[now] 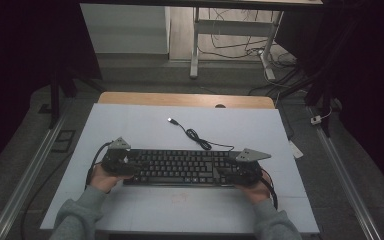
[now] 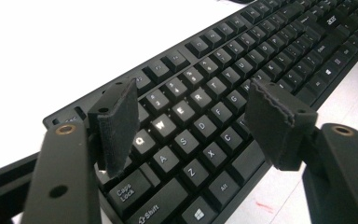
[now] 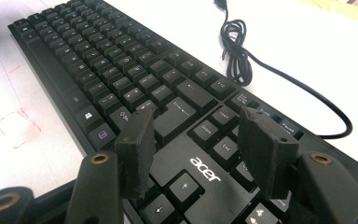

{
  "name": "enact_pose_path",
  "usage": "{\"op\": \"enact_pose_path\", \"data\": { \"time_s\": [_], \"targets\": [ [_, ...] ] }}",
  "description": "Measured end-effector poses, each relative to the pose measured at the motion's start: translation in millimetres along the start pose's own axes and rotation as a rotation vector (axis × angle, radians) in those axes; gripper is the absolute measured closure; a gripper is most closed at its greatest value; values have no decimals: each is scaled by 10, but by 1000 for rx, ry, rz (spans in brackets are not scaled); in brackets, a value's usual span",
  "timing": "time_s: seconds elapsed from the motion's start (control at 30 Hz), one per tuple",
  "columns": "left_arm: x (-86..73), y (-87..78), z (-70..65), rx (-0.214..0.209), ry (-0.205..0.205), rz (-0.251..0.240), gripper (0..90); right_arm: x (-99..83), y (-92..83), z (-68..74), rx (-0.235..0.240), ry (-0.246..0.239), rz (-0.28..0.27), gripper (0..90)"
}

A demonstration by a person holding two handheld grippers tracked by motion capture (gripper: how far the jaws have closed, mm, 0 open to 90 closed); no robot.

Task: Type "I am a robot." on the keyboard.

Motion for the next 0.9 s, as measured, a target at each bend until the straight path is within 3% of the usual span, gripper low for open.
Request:
{"op": "enact_pose_path", "data": {
  "time_s": [0.9],
  "targets": [
    [2, 62, -10, 0, 20, 22, 330, 344, 126, 143, 66, 9, -31, 459]
  ]
}}
Point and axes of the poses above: each handheld gripper's, and its own axes: y roughly forward along the jaws, x roughly out of its top, z roughly to its left, the point moved 4 cm from there along y, roughly forward along the jaws, and after that the axes turned 8 degrees about z, right-handed, at the moved point
